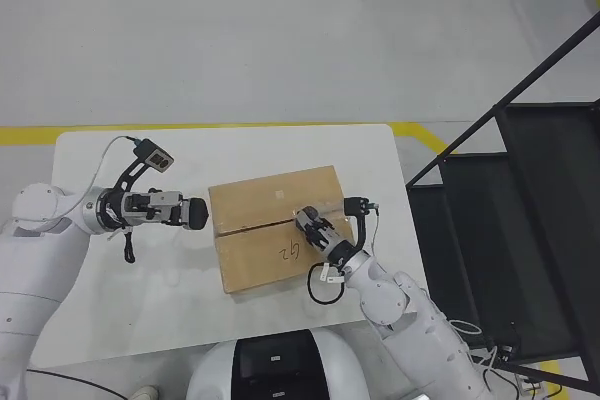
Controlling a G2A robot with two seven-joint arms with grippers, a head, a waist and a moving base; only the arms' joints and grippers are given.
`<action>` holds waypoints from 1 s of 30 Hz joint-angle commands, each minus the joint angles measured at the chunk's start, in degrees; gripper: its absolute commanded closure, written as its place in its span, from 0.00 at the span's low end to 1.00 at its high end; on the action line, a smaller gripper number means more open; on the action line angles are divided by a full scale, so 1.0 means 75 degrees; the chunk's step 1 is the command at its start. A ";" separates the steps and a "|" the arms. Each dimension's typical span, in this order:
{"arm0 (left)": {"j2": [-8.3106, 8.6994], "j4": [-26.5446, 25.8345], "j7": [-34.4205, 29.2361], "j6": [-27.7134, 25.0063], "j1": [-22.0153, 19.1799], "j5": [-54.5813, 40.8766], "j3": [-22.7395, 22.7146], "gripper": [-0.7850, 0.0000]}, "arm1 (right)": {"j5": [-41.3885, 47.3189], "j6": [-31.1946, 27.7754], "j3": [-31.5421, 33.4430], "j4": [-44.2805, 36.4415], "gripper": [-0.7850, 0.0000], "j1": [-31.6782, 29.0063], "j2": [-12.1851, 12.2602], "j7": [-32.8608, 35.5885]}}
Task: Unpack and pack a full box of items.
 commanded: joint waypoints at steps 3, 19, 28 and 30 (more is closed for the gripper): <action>0.0051 -0.0181 0.0009 -0.0008 0.0274 0.0046 -0.0334 0.00 | -0.0120 0.0058 -0.0049 0.0074 0.74 0.0089 -0.0006 0.0051; -0.0018 -0.0360 0.0013 -0.0012 0.0450 0.0242 -0.0591 0.00 | -0.0340 -0.0382 -0.0238 -0.0369 0.00 0.0227 0.0007 0.0476; -0.0049 -0.0316 0.0022 -0.0020 0.0517 0.0304 -0.0718 0.00 | -0.0569 -0.0422 -0.0723 -0.0041 0.00 0.0710 -0.0074 0.0579; -0.0049 -0.0330 0.0025 -0.0023 0.0545 0.0328 -0.0768 0.00 | -0.0595 -0.0454 -0.0794 -0.0078 0.00 0.0771 -0.0084 0.0638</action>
